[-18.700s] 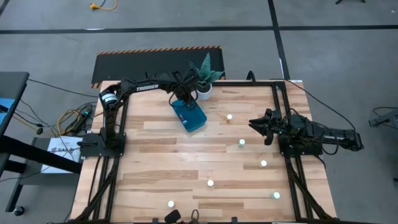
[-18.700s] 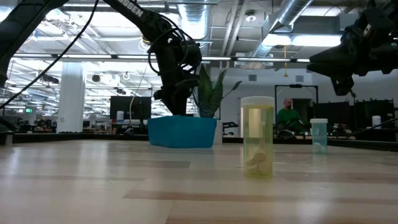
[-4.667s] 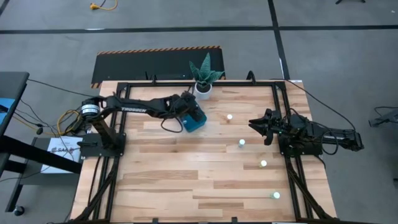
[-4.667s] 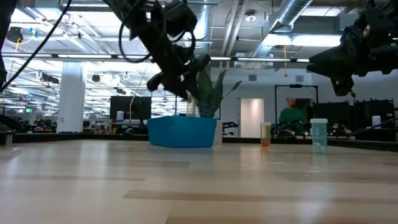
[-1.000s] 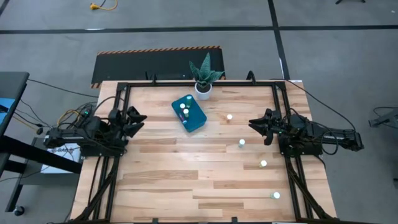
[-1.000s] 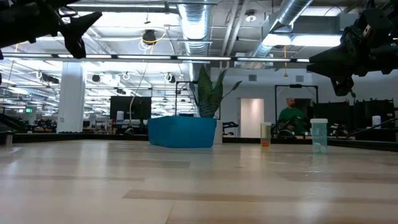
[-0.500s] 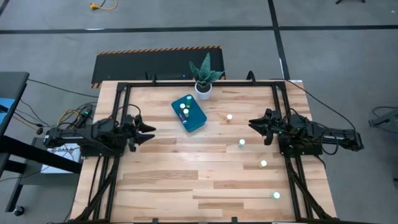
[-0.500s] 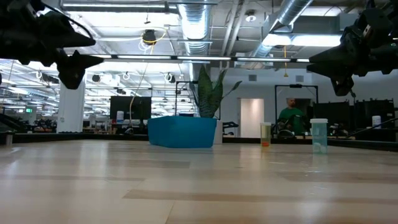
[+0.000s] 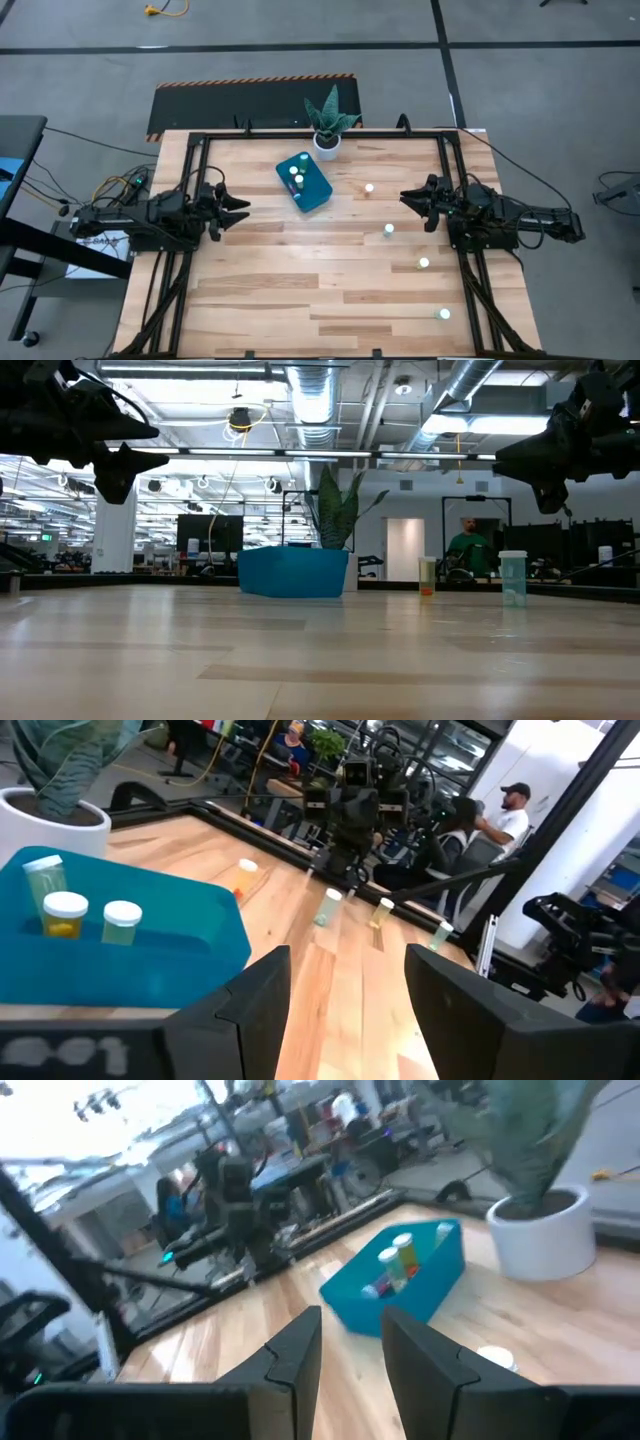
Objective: Pick and place pill bottles into a basket
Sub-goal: Put the bottom blue pill bottle into the blue bin
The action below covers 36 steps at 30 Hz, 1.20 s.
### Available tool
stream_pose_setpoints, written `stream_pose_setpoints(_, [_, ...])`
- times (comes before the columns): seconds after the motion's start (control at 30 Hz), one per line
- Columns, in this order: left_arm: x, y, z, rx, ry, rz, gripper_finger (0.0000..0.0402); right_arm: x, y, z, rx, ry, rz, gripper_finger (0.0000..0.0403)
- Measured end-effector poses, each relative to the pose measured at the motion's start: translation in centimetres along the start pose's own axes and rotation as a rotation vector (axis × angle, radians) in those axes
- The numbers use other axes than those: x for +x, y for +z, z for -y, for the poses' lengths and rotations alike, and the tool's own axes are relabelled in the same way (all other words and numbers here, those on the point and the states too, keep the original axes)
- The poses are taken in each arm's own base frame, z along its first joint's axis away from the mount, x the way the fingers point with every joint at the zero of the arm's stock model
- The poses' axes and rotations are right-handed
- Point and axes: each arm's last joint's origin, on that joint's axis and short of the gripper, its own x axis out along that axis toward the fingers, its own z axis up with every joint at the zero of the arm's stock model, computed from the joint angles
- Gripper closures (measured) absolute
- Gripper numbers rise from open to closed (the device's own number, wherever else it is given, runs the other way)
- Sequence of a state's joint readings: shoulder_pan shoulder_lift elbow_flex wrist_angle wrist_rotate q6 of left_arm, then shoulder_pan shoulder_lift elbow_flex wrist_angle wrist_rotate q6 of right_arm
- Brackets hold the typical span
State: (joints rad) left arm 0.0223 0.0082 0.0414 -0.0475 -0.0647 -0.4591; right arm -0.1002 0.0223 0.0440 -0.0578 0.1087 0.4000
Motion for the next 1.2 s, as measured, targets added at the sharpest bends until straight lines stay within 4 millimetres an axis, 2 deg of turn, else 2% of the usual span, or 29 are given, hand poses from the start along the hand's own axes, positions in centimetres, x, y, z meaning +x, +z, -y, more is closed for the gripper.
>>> stream_pose_setpoints(0.07, [0.0,0.0,0.0,0.003,0.0,-0.001,0.0216,0.0,0.4,-0.1,0.034,-0.008,0.048,0.0303])
stream_pose_setpoints(0.17, [0.0,0.0,0.0,0.012,0.001,-0.001,0.0216,-0.1,1.3,-0.5,0.3,0.053,0.137,0.0303])
stream_pose_setpoints(0.23, [0.0,0.0,0.0,0.012,0.001,-0.002,0.0216,-0.2,1.9,-0.7,0.418,0.092,0.195,0.0303])
stream_pose_setpoints(0.43, [0.0,0.0,0.0,0.001,0.0,-0.003,0.0216,-0.6,3.2,-1.1,0.408,0.167,0.305,0.0303])
stream_pose_setpoints(0.57, [0.0,0.0,0.0,0.016,0.0,-0.003,0.0216,-1.2,4.6,-2.3,0.296,0.34,0.23,0.0303])
stream_pose_setpoints(0.63, [0.0,0.0,0.0,0.017,0.0,-0.003,0.0216,-1.5,5.8,-3.1,0.257,0.396,0.134,0.0303])
stream_pose_setpoints(0.8, [0.0,0.0,0.0,0.008,0.0,-0.004,0.0216,-2.1,9.1,-5.4,0.145,0.392,-0.321,0.0304])
stream_pose_setpoints(0.9, [0.0,0.0,0.0,0.017,0.0,-0.004,0.0216,-1.7,10.8,-6.9,0.089,0.369,-0.645,0.0304])
stream_pose_setpoints(1.0, [0.0,0.0,0.0,0.017,0.0,-0.004,0.0216,-1.1,12.5,-8.8,0.029,0.365,-0.878,0.0304])
stream_pose_setpoints(1.1, [0.0,0.0,0.0,0.011,0.0,-0.005,0.0216,-0.3,13.0,-10.6,-0.025,0.35,-1.078,0.0304])
stream_pose_setpoints(1.2, [0.0,0.0,0.0,0.012,0.0,-0.005,0.0216,0.4,12.3,-12.5,-0.031,0.334,-1.229,0.0304])
